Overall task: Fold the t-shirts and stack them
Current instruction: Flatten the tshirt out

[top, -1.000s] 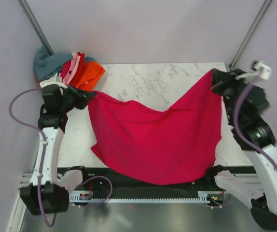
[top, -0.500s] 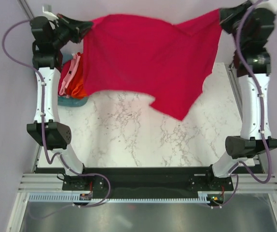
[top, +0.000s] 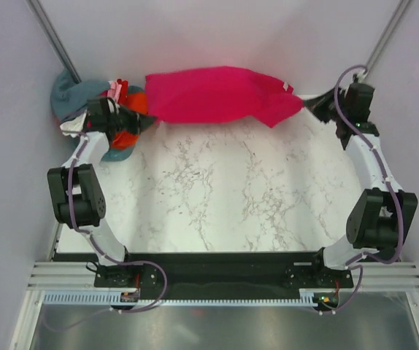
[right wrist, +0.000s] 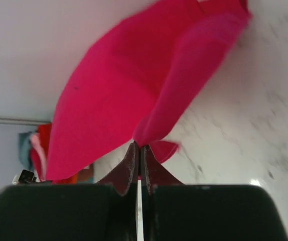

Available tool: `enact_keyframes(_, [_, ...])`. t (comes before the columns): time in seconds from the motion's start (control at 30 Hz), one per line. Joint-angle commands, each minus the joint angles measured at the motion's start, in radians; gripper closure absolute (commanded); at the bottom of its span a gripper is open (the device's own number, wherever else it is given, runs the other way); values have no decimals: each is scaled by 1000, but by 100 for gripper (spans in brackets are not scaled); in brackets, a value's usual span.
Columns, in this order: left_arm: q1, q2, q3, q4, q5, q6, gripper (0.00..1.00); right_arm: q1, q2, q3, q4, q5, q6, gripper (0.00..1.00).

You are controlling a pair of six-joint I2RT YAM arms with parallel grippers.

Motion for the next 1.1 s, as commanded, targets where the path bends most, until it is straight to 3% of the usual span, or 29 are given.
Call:
enact_keyframes(0.0, [-5,-58,-205,106,68,104,98,-18,-104,-227,49,-15,-34,100])
enact_keyframes(0.17, [-24,-92,-464,126,96,191,98,-38,-164,-461,52,1,-90,100])
enact_keyframes(0.5, [-25,-280,-760,126,102,264,98,-39,-428,-783,-44,79,-155,100])
enact_keyframes(0.63, [-25,-359,-817,111,97,288,98,-39,-543,-822,-112,123,-176,100])
enact_keyframes(0.83, [-25,-468,-855,8,-16,356,97,-38,-641,-814,-208,157,-218,100])
enact_keyframes(1.07, [-27,-587,-987,-5,-79,288,98,-39,-742,-819,-283,180,-226,100])
